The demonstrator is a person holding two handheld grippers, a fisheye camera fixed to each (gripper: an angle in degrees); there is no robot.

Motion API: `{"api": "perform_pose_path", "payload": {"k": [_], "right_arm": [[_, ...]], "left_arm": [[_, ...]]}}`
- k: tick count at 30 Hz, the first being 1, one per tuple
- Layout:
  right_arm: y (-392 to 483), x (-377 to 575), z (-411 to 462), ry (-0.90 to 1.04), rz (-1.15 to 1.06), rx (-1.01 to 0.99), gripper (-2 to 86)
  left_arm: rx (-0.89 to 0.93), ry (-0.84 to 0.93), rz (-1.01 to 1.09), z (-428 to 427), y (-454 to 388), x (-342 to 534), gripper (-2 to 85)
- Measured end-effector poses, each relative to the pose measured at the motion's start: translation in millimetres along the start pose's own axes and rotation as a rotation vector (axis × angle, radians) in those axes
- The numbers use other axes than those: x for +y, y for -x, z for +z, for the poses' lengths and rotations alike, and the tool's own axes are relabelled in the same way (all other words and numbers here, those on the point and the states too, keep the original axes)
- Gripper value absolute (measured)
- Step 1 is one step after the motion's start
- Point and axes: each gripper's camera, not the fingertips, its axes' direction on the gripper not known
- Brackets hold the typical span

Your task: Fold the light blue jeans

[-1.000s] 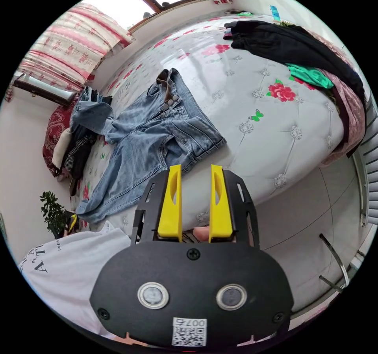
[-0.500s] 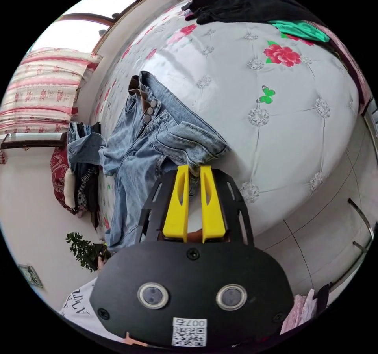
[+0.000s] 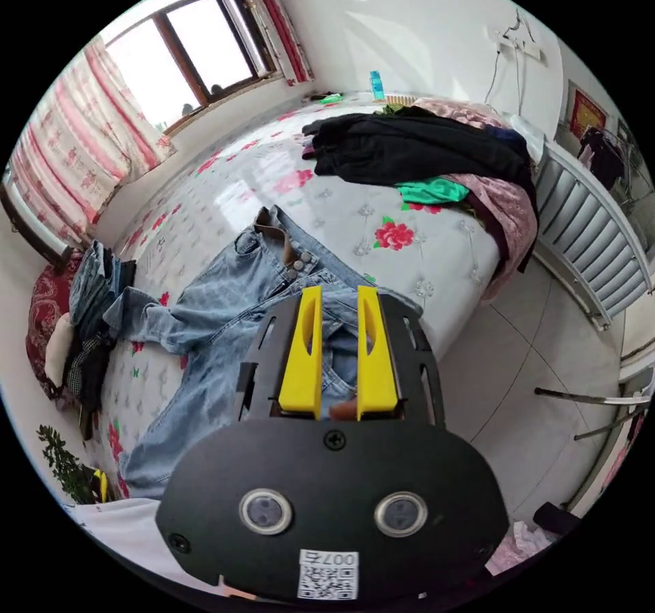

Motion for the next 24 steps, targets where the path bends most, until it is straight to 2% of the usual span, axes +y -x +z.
{"api": "perform_pose_path", "payload": {"k": [4,8,13,16,19,22,24], "right_arm": [[155,19,29,0.184,-0.406,-0.461,6.7],[332,91,54,0.460,-0.835,-0.742,8.3],[484,187,61,0.727,-1.229,-0.836,9.4],[544,229,55,0.763,-1.399,-0.808,9.3],[584,259,46,0.769,-1.492,-0.815,8.9],[607,283,52,0.778,-1.531,-0.775,8.1],[619,297,64,0.832,-1.550,-0.716,7.1]], "left_arm": [[-0.118,0.045,-0.015,-4,23,0,8.9],[-0.118,0.078,-0.057,-2,48,10,9.1],[-0.179,0.159,-0.068,10,75,18,9.6],[-0.202,0.158,-0.100,2,91,13,9.3],[-0.171,0.159,-0.116,-2,105,7,9.3],[-0.085,0.269,-0.098,18,113,2,10.2],[-0.119,0.273,-0.048,23,105,-4,9.8]]}}
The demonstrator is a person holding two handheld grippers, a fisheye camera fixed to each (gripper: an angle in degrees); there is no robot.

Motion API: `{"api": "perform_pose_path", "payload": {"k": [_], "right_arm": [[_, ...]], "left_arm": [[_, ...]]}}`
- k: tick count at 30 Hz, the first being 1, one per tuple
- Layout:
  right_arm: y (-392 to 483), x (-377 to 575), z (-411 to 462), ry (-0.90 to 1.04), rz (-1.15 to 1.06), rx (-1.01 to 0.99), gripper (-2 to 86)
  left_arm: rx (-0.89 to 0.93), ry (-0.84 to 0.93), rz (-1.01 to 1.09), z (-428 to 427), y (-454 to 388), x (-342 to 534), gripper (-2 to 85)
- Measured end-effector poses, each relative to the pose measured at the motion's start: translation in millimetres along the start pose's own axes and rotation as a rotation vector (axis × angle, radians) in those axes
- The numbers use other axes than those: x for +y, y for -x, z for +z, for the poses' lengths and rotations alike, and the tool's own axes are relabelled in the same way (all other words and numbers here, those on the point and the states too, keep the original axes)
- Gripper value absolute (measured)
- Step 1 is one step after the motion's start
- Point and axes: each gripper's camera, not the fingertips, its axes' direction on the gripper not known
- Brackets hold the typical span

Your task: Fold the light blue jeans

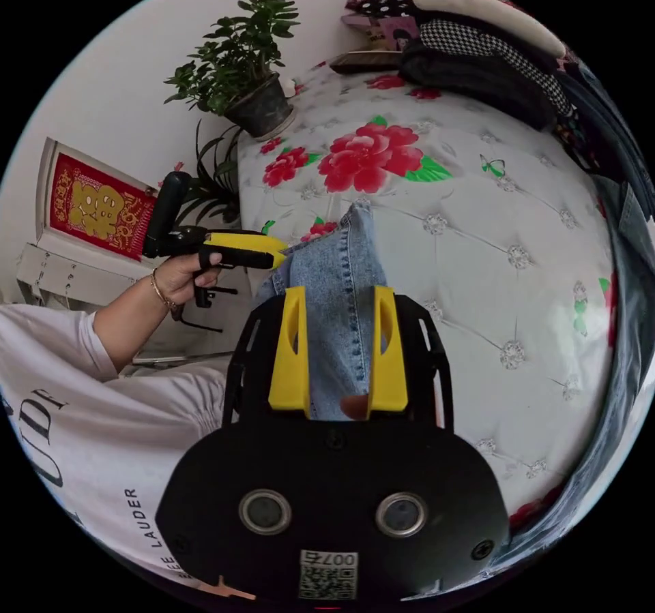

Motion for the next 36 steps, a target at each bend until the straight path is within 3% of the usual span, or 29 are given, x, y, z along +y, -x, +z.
{"api": "perform_pose_path", "payload": {"k": [4,12,16,17,20,28,31,32,36], "right_arm": [[-9,-20,23,0.113,0.044,0.080,1.7],[-17,-50,-57,-0.116,0.030,0.013,5.2],[0,-63,-40,-0.083,-0.026,-0.162,9.8],[6,-66,-27,-0.048,-0.023,-0.167,10.2],[16,-70,8,0.121,-0.032,-0.104,10.2],[55,-81,23,0.204,-0.206,0.139,7.0],[53,-89,50,0.320,-0.205,0.217,5.4],[54,-89,45,0.268,-0.234,0.259,4.2],[47,-94,41,0.296,-0.277,0.245,1.0]], "left_arm": [[-0.062,0.038,0.052,-3,-8,-11,4.1],[0.171,-0.277,0.066,-151,-2,25,0.4],[0.066,-0.184,-0.142,-141,35,30,0.6],[0.050,-0.076,-0.245,-115,57,31,0.7],[0.153,-0.058,-0.381,-90,88,37,0.8],[0.134,-0.081,-0.319,-118,93,25,0.9],[0.153,-0.086,-0.323,-125,98,22,0.8],[0.151,-0.085,-0.321,-127,99,21,0.7],[0.158,-0.069,-0.315,-133,107,18,0.4]]}}
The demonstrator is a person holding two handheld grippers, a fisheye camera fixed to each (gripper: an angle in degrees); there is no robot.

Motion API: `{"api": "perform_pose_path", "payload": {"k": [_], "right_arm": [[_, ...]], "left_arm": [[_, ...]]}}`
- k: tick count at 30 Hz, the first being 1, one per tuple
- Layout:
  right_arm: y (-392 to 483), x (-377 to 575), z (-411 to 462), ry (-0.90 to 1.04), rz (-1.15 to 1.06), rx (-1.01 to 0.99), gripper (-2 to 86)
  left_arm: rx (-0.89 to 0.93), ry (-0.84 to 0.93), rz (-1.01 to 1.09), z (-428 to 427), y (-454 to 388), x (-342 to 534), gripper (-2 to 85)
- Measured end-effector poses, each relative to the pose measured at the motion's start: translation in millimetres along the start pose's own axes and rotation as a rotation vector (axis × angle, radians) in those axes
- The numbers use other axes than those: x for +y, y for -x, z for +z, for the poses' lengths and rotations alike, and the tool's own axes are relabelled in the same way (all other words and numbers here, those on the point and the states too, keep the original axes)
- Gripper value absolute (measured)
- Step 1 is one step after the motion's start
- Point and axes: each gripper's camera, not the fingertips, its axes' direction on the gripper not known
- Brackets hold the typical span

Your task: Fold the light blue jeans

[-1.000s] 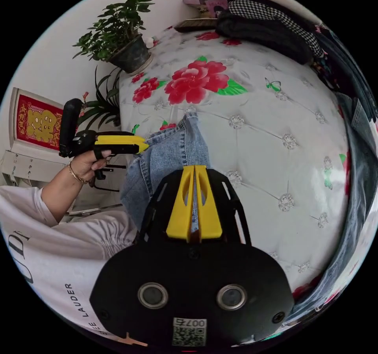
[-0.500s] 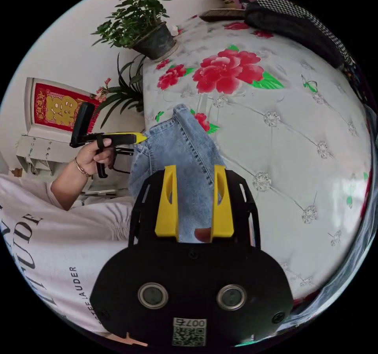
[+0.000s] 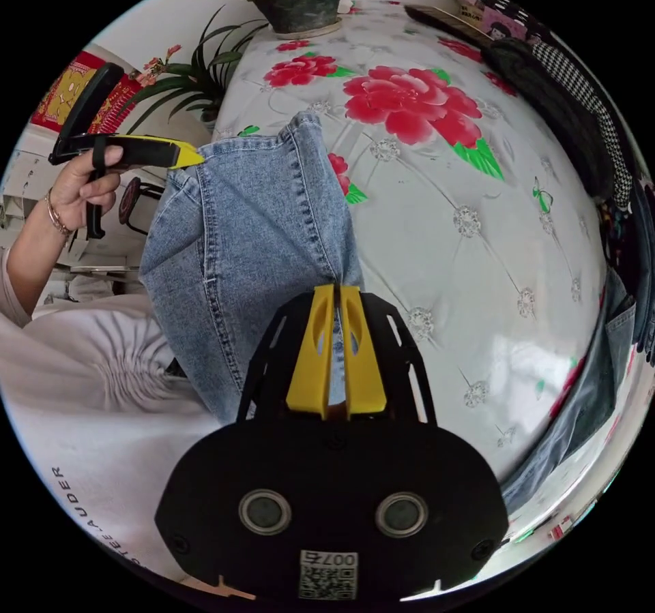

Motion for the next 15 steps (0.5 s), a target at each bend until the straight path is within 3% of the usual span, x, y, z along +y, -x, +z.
{"api": "perform_pose_path", "payload": {"k": [6,11,15], "right_arm": [[-50,7,-62,-0.169,0.061,-0.043,-0.1],[-132,19,-80,-0.244,0.219,-0.404,-0.2],[-161,35,-70,-0.290,0.308,-0.572,-0.3]], "left_arm": [[0.163,-0.076,-0.039,-18,16,-6,0.1],[0.372,-0.096,-0.124,-16,40,-17,-0.2],[0.283,-0.095,-0.048,-29,28,-18,-0.6]]}}
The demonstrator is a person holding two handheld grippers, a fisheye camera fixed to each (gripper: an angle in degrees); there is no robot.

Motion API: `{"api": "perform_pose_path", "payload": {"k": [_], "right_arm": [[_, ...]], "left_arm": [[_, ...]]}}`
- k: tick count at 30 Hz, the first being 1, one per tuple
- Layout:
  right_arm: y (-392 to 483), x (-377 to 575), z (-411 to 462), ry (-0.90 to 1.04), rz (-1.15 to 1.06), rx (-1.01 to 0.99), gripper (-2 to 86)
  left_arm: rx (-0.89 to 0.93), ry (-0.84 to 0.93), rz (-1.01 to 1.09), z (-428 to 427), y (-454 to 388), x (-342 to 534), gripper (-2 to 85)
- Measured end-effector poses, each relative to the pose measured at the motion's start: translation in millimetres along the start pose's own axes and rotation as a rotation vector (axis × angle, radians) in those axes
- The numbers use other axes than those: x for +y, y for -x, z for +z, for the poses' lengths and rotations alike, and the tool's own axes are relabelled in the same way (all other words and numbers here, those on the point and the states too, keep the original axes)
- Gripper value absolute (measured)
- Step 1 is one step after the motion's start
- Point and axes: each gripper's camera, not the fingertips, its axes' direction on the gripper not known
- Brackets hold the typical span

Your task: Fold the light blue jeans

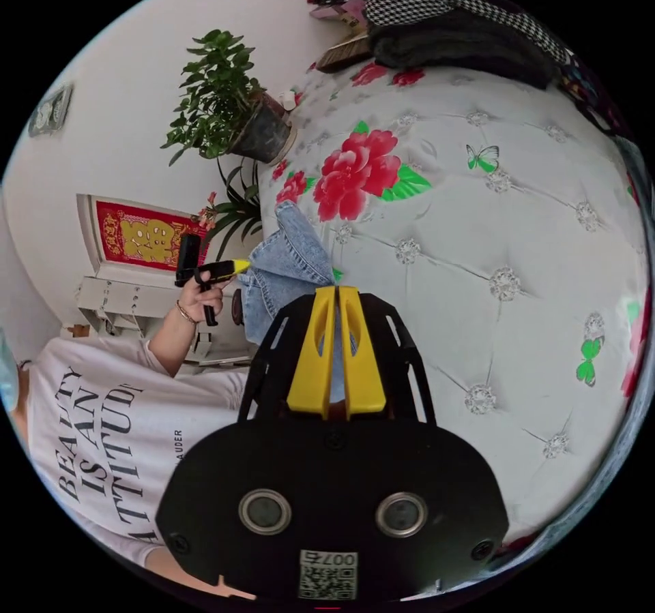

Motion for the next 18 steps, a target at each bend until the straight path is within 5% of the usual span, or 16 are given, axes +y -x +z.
{"api": "perform_pose_path", "payload": {"k": [7,18], "right_arm": [[-28,5,-32,-0.113,0.135,0.070,-0.2],[-46,1,-12,-0.047,0.211,0.105,-0.2]], "left_arm": [[-0.080,-0.074,-0.001,-32,16,24,-0.7],[-0.332,0.186,0.637,145,-91,-3,7.5]]}}
